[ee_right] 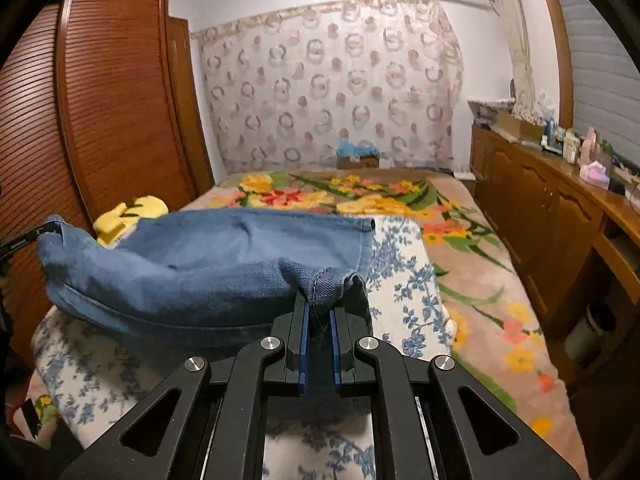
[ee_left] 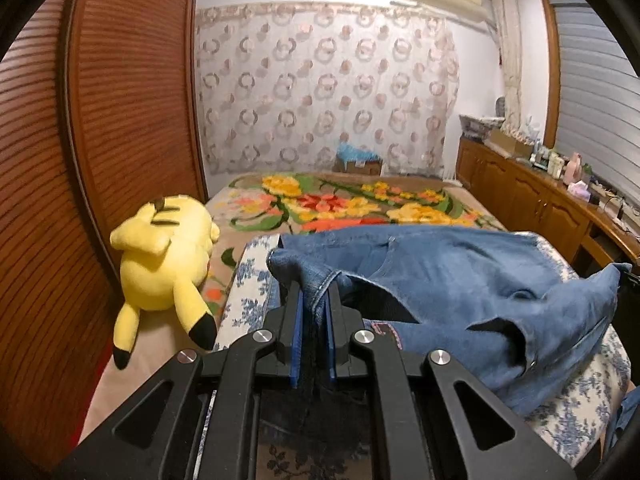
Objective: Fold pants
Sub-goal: 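Lift the held hems and fold them over toward the waistband with both grippers, then open both grippers and release the folded legs onto the jeans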
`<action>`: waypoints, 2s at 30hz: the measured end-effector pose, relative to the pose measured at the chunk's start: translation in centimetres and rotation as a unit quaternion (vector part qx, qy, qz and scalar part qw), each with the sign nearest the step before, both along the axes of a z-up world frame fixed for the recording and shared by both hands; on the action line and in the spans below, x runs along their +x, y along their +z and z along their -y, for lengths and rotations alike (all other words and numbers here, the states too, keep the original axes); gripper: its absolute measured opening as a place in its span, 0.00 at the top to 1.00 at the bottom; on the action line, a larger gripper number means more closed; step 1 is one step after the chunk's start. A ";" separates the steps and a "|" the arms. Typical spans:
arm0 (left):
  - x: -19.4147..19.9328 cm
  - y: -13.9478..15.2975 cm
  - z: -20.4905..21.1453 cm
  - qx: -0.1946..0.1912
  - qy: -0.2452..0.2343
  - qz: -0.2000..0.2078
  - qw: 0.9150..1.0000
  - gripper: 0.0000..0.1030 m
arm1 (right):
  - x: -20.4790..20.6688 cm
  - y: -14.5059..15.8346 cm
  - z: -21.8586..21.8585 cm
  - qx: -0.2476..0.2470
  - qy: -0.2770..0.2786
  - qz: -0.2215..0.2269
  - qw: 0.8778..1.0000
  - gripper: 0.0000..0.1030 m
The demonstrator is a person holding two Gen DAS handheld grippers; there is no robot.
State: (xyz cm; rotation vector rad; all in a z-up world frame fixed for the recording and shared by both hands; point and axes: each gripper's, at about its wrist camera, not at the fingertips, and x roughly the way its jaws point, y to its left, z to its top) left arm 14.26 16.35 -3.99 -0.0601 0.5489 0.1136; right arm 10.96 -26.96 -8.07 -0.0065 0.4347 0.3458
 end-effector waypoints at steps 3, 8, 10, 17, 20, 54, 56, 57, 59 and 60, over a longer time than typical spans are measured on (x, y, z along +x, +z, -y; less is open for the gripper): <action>1.2 -0.8 -0.4 -0.003 0.003 -0.013 1.000 0.90 | 1.4 0.6 -0.4 -0.003 0.001 -0.016 1.000 0.92; 2.8 0.0 -0.3 -0.004 0.001 -0.014 1.000 0.90 | 2.1 3.1 -0.6 0.001 0.005 -0.012 1.000 0.92; 3.4 0.7 -0.4 -0.003 -0.001 -0.012 1.000 0.90 | 2.5 4.0 -0.7 0.002 0.005 -0.006 1.000 0.92; 6.8 2.6 -0.8 0.000 -0.008 -0.011 1.000 0.90 | 5.3 5.2 -1.4 -0.006 0.002 0.011 1.000 0.92; 9.0 3.1 -1.1 -0.002 -0.010 -0.014 1.000 0.90 | 7.1 5.5 -1.6 -0.007 -0.005 0.012 1.000 0.92; 19.5 1.3 -1.9 0.013 -0.015 -0.074 0.997 0.27 | 20.5 5.2 -7.1 -0.059 -0.047 -0.067 0.995 0.92; 19.1 1.5 -1.5 0.015 -0.025 -0.072 0.997 0.26 | 20.7 4.5 -6.9 -0.055 -0.048 -0.067 0.995 0.92; 18.9 1.4 -1.1 0.017 -0.031 -0.075 0.997 0.27 | 20.8 4.5 -7.0 -0.056 -0.052 -0.069 0.995 0.92; 18.9 1.0 -0.5 0.018 -0.038 -0.079 0.996 0.27 | 21.1 4.1 -7.1 -0.058 -0.057 -0.073 0.994 0.91; 18.8 0.8 -0.1 0.018 -0.044 -0.082 0.996 0.27 | 21.4 4.0 -7.2 -0.058 -0.058 -0.077 0.994 0.85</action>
